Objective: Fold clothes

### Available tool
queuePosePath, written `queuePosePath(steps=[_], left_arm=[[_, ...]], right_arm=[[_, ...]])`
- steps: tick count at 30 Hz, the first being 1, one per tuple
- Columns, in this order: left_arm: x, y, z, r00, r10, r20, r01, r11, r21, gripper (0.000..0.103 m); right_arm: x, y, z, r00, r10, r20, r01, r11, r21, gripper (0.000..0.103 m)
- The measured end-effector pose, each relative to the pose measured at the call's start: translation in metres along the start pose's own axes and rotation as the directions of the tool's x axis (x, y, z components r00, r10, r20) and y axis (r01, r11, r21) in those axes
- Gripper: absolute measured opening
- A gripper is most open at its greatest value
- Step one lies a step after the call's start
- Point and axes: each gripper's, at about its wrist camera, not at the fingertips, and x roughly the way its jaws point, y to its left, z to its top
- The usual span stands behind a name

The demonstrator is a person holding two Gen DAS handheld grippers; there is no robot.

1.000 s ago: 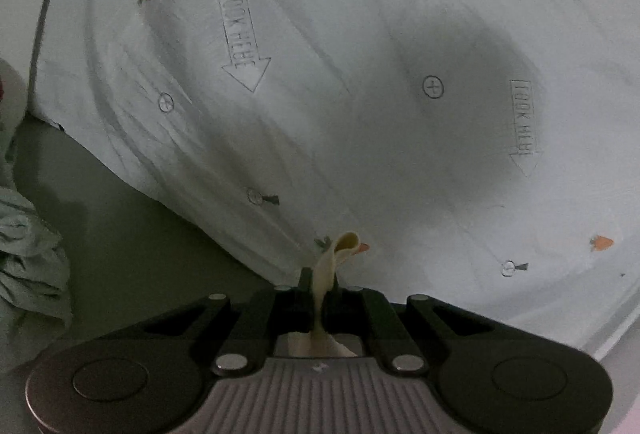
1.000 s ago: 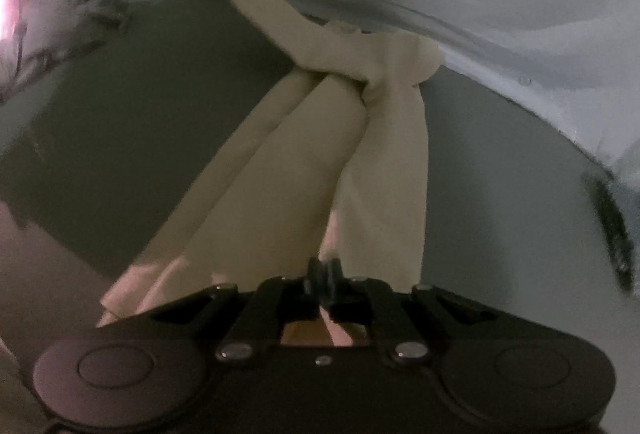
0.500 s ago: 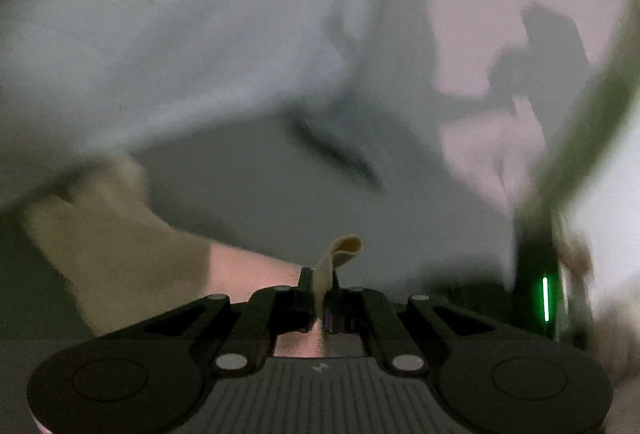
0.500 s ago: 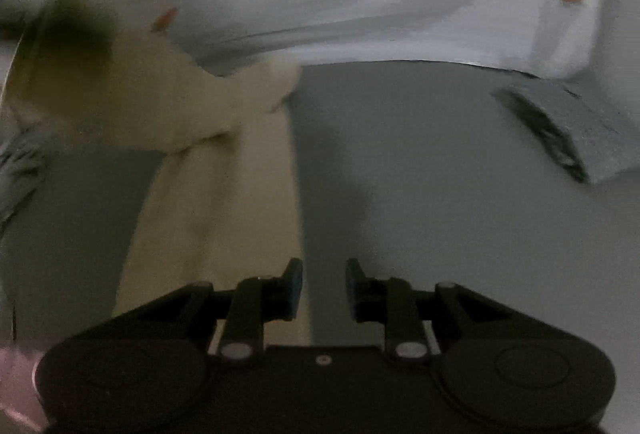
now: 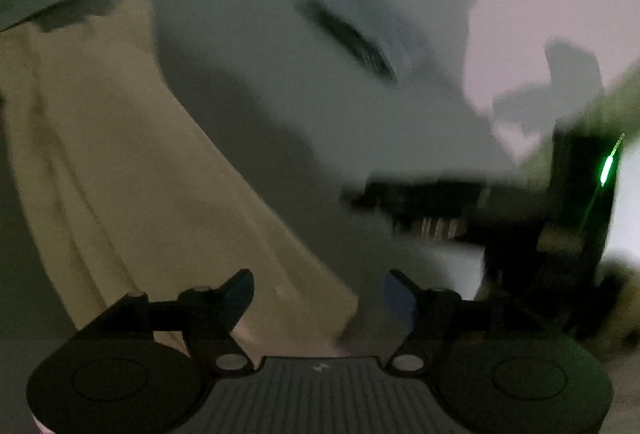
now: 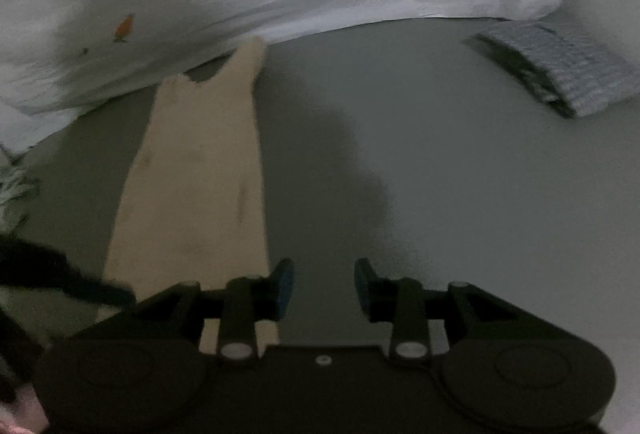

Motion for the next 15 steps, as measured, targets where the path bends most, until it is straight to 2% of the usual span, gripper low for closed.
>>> queuePosePath(steps=[1, 3, 7, 8, 12, 15], left_arm=[[-0.008, 0.006, 0.003, 0.999, 0.006, 0.04, -0.004, 0.999, -0.044, 0.073], [-0.018, 0.021, 0.008, 0.993, 0.069, 0.097, -0.057, 0.991, -0.12, 0.073], [-0.033, 0.048, 0.014, 0.962, 0.224, 0.158, -0.182, 0.953, -0.241, 0.073], [-0.038, 0.056, 0.013, 0.955, 0.244, 0.17, -0.194, 0.944, -0.268, 0.073], [-0.057, 0.085, 0.012, 0.932, 0.299, 0.207, -0.21, 0.907, -0.366, 0.073], [-0.06, 0.099, 0.005, 0.919, 0.33, 0.214, -0.217, 0.879, -0.424, 0.073]], right_arm=[[0.002, 0.002, 0.003, 1.0, 0.02, 0.0, -0.02, 1.0, -0.007, 0.036], [0.009, 0.007, 0.012, 0.998, 0.065, 0.008, -0.065, 0.998, -0.024, 0.039], [0.035, 0.021, 0.042, 0.988, 0.151, 0.017, -0.149, 0.984, -0.094, 0.047], [0.042, 0.025, 0.05, 0.986, 0.168, 0.017, -0.165, 0.979, -0.116, 0.051], [0.086, 0.043, 0.094, 0.97, 0.242, 0.024, -0.233, 0.952, -0.197, 0.052], [0.126, 0.048, 0.134, 0.957, 0.286, 0.053, -0.272, 0.944, -0.189, 0.051]])
